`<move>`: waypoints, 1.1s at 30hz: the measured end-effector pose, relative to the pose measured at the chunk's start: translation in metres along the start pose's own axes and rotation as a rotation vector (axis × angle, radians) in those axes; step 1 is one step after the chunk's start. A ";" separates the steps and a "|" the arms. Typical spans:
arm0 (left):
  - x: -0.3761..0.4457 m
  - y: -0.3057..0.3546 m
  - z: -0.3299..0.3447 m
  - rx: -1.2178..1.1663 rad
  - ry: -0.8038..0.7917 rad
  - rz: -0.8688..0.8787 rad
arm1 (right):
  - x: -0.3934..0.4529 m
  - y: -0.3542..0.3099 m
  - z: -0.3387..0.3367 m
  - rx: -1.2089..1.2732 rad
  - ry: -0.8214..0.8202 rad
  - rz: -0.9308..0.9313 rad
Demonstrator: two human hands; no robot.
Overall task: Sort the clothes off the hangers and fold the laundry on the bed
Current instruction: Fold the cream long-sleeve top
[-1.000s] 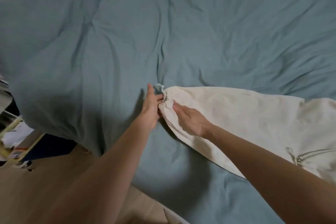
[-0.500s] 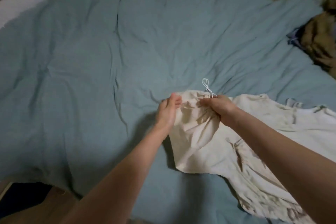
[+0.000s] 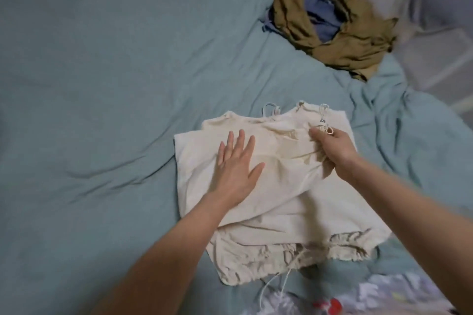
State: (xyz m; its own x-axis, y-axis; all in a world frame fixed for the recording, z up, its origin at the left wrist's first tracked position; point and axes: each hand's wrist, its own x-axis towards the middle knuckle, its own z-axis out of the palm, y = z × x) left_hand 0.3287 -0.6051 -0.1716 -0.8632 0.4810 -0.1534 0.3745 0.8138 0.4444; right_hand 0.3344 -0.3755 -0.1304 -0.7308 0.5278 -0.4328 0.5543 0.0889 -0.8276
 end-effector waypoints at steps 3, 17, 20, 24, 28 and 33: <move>0.019 0.027 0.033 0.106 -0.067 0.035 | 0.028 0.037 -0.039 -0.082 0.162 -0.037; 0.032 0.047 0.110 0.285 -0.293 -0.050 | 0.101 0.106 -0.081 -0.552 0.223 -0.227; 0.027 0.047 0.113 0.234 -0.224 -0.063 | 0.094 0.108 -0.075 -0.759 0.275 -0.474; 0.045 0.050 0.113 0.211 -0.121 -0.019 | 0.079 0.119 -0.059 -1.018 -0.087 -0.814; 0.049 0.044 0.130 0.300 -0.346 -0.057 | 0.093 0.164 -0.082 -1.276 -0.284 -0.693; 0.054 0.058 0.126 0.131 -0.289 -0.154 | 0.092 0.150 -0.111 -0.859 0.024 -0.653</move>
State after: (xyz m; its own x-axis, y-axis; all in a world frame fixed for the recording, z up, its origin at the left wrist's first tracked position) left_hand 0.3468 -0.4910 -0.2656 -0.7884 0.4068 -0.4615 0.3041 0.9098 0.2825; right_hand 0.3951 -0.2198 -0.2549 -0.9837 0.1792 0.0167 0.1610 0.9173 -0.3641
